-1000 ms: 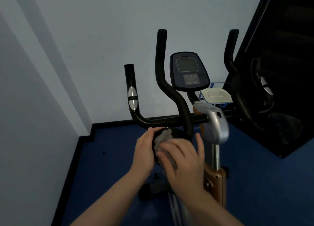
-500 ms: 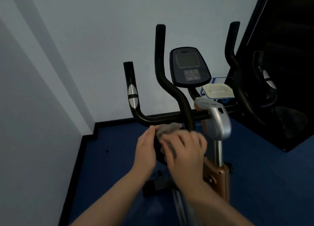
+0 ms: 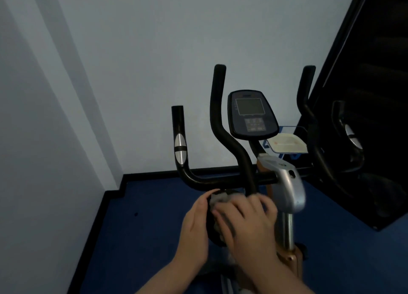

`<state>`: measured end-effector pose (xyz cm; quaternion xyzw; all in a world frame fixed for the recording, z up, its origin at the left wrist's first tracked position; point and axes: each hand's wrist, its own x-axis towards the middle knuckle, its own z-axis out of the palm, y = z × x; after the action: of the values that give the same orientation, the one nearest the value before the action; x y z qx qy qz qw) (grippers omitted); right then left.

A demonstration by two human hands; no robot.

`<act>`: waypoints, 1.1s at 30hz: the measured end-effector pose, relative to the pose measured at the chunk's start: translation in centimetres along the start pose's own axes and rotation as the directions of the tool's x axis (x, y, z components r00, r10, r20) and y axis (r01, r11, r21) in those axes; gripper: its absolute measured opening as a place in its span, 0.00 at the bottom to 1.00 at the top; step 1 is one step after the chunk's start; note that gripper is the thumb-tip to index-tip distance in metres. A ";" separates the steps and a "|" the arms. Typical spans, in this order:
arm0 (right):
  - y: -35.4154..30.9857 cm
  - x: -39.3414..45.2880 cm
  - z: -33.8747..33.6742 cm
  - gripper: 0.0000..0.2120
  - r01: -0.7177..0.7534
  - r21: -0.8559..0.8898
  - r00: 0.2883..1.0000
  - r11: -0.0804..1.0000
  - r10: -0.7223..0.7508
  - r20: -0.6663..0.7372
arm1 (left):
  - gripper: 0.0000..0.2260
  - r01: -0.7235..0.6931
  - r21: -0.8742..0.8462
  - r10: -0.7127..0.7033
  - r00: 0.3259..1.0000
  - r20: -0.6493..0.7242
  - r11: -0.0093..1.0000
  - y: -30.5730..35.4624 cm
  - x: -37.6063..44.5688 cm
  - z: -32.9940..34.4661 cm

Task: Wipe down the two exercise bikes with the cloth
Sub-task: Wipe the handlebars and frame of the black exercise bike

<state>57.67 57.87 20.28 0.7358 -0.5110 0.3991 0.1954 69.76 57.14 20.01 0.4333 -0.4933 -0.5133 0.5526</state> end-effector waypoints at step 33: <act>6.2 3.9 -1.2 0.07 -0.664 0.486 0.747 0.569 0.527 0.405 | 0.20 0.078 0.365 -0.085 0.996 0.004 0.928 1.7 3.3 0.4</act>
<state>52.22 53.93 23.39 0.5788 -0.5927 0.5001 -0.2524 69.59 54.02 22.12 0.5432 -0.5670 -0.4398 0.4360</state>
